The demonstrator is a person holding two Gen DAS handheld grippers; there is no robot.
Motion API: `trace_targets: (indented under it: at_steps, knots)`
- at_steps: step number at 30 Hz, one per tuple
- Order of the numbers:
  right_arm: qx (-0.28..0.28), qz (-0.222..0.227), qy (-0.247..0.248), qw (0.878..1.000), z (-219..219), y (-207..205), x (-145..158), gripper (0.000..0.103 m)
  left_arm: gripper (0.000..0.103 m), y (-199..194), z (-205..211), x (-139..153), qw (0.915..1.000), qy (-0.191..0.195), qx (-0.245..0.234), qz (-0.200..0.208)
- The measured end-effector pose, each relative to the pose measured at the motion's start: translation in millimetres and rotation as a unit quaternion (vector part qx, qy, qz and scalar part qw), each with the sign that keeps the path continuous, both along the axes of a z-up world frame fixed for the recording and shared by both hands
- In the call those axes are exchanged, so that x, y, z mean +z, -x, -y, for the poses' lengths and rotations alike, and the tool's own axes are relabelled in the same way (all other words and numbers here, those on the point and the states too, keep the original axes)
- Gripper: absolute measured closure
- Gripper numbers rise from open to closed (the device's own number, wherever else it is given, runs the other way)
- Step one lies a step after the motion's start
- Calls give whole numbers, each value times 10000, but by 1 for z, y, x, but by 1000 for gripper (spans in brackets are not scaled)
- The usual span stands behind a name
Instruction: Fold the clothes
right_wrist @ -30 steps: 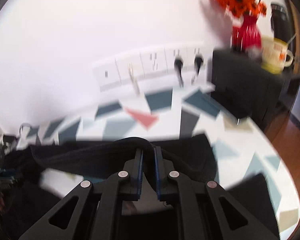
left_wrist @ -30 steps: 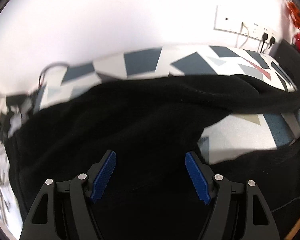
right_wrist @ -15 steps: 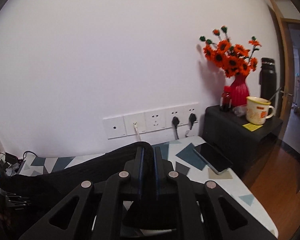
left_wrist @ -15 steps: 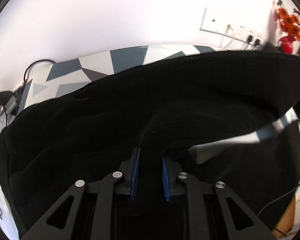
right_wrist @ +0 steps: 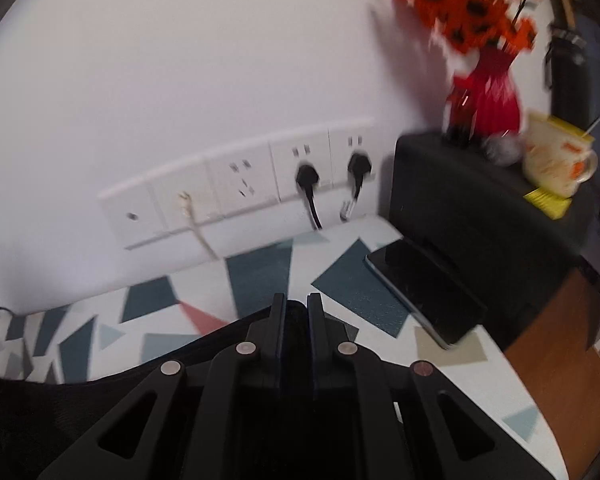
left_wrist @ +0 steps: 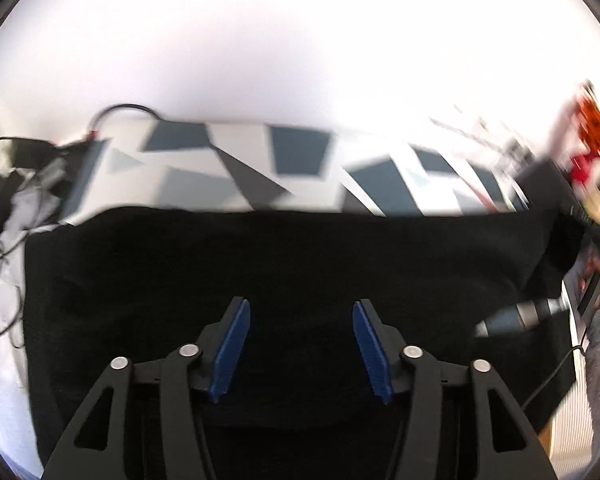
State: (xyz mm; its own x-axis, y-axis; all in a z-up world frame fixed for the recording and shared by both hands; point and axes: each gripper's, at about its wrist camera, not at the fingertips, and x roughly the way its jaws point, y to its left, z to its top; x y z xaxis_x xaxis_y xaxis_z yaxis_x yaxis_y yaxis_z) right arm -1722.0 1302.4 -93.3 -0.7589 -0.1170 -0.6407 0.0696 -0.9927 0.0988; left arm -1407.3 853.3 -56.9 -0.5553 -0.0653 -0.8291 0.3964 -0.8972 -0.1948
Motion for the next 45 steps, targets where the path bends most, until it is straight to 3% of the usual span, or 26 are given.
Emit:
trace_targets:
  at_steps: [1,3,6,8,11,13,17,20,23,29,36,45]
  knots:
    - [-141,57,-1,9999,-1,13,-7,78,47,7,8,-2,9999,-2,119,20]
    - [-411,99,214,9989,-9,30,-14,47,47,28,19,-14,9994,74,277,185]
    - [-593,70,843,9947,-29,27,-12,46,47,63,12,-43,9983,3,73,570]
    - [-550,113,939,9940,-40,15,-11,46,47,77,1,-59,9966,-178,-77,801]
    - [-486,320,732,9956,-55,-11,-14,46,47,89,-13,-70,9943,15,-107,1063]
    - [-407,569,488,9964,-61,-29,-22,46,47,100,-21,-73,9915,377,-221,1226]
    - [38,1111,-208,9936,-44,-48,-49,46,35,117,-26,-72,9852,850,-313,1454]
    - [289,1296,-355,9905,-25,-38,-61,46,21,126,-17,-74,9835,921,-235,1537]
    - [539,1480,-501,9863,-6,-28,-73,46,21,139,-7,-75,9828,827,-213,1639]
    - [905,1708,-864,9773,27,-7,-94,42,21,164,-3,-72,9789,1346,-23,1540]
    - [805,1732,-872,9777,30,41,-98,28,20,187,3,-78,9809,1432,131,1307]
    - [716,1567,-901,9809,30,94,-97,24,20,204,8,-79,9854,1314,263,1050]
